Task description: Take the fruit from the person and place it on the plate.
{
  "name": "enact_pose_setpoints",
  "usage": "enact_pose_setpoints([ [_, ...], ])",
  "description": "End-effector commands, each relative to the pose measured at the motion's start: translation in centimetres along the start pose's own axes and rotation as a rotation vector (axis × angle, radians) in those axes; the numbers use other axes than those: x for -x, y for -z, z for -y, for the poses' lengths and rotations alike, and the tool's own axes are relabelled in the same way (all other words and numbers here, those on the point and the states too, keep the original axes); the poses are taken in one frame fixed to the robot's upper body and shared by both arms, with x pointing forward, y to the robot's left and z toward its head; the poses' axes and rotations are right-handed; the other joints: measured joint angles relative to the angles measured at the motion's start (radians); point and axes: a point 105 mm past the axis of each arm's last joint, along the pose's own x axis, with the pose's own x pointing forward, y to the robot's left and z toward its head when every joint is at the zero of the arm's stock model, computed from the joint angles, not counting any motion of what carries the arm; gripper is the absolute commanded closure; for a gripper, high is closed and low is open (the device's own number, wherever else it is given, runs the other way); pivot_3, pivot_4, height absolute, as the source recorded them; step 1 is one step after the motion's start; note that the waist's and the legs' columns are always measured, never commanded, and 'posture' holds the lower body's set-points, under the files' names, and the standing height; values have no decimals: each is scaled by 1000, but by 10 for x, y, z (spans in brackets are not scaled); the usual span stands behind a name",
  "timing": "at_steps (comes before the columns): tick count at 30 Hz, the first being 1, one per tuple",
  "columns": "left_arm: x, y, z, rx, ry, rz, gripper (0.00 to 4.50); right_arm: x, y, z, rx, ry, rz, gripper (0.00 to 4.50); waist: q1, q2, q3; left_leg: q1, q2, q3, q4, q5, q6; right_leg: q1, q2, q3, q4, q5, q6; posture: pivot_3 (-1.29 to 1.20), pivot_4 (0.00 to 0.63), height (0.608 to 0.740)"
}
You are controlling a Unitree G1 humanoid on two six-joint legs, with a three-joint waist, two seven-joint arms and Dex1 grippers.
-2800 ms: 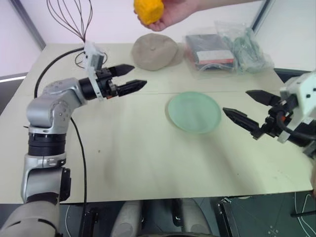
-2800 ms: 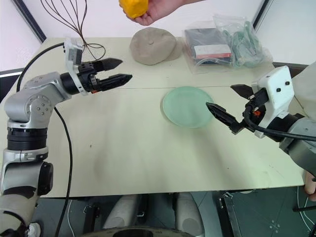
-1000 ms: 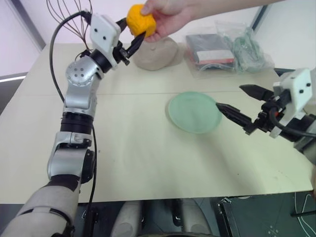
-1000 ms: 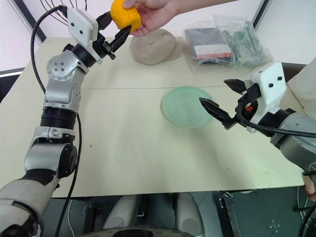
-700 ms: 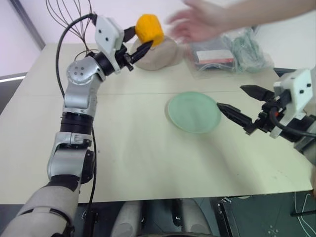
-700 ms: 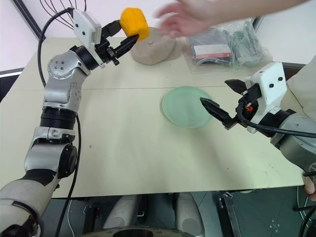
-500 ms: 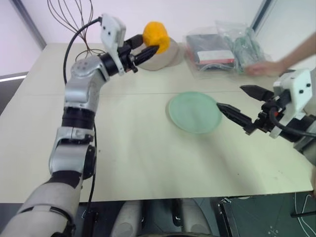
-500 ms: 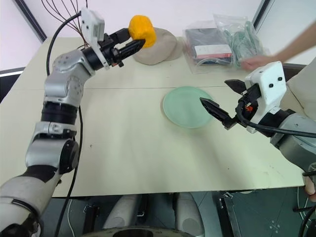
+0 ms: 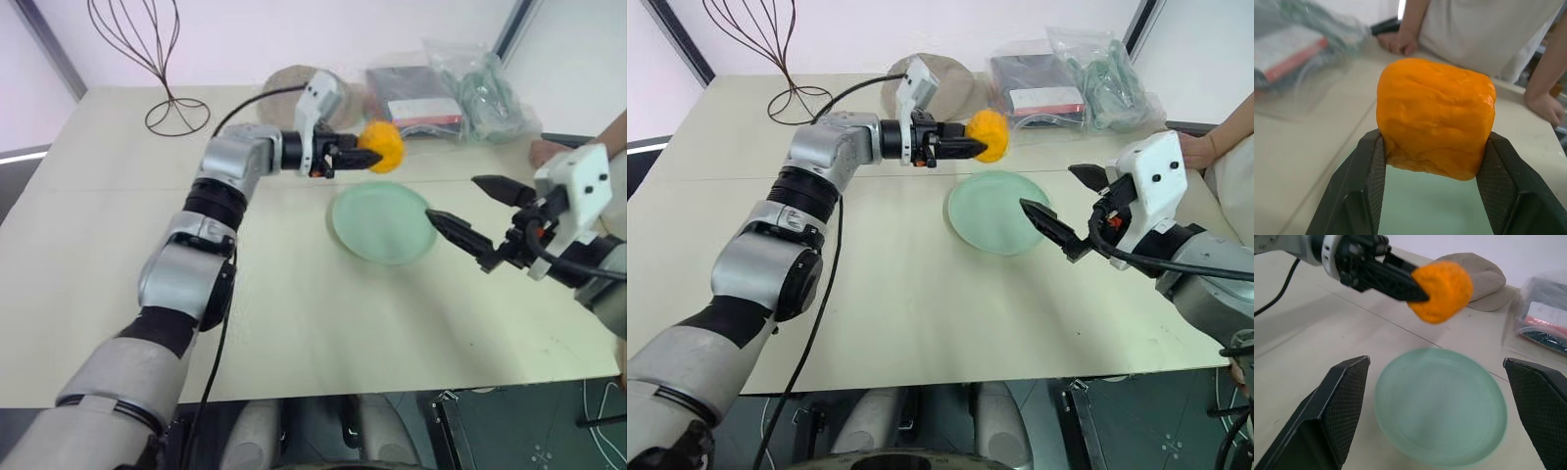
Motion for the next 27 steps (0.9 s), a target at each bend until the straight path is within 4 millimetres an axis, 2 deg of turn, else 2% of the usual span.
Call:
enact_pose_setpoints([
  [1, -6, 3, -2, 18, -30, -44, 2445, 5, -11, -1, 20, 22, 55, 0, 0, 0, 0, 0, 0, 0, 0, 0, 0, 0, 0, 0, 0, 0, 0, 0, 150, 740],
  [13, -17, 63, 8, -125, 50, -294, 2445, 6, -12, -3, 11, 30, 51, 0, 1, 0, 0, 0, 0, 0, 0, 0, 0, 0, -2, 1, 0, 0, 0, 0, 150, 740],
  [20, -19, 72, 12, -145, 79, -333, 2445, 6, -13, -3, 10, 33, 53, 0, 1, 0, 0, 0, 0, 0, 0, 0, 0, 0, -3, 2, 0, 0, 0, 0, 150, 740],
  [22, -19, 71, 13, -146, 84, -328, 1426, 6, -13, -3, 10, 35, 53, 0, 1, 0, 0, 0, 0, 0, 0, 0, 0, 0, -3, 2, 0, 0, 0, 0, 150, 740],
  [24, -20, 71, 13, -150, 83, -325, 643, 6, -13, -2, 10, 38, 53, 0, 1, 0, 0, 0, 0, 0, 0, 0, 0, 0, -3, 2, 0, 0, 0, 0, 150, 740],
  [25, -20, 70, 12, -151, 81, -323, 62, 6, -14, -2, 11, 38, 53, 0, 1, 0, 0, 0, 0, 0, 0, 0, 0, 0, -3, 2, 0, 0, 0, 0, 150, 740],
  [27, -21, 69, 13, -156, 80, -315, 62, 6, -14, -2, 12, 39, 55, 0, 1, 0, 0, 0, 0, 0, 0, 0, 0, 0, -3, 2, 0, 0, 0, 0, 150, 740],
])
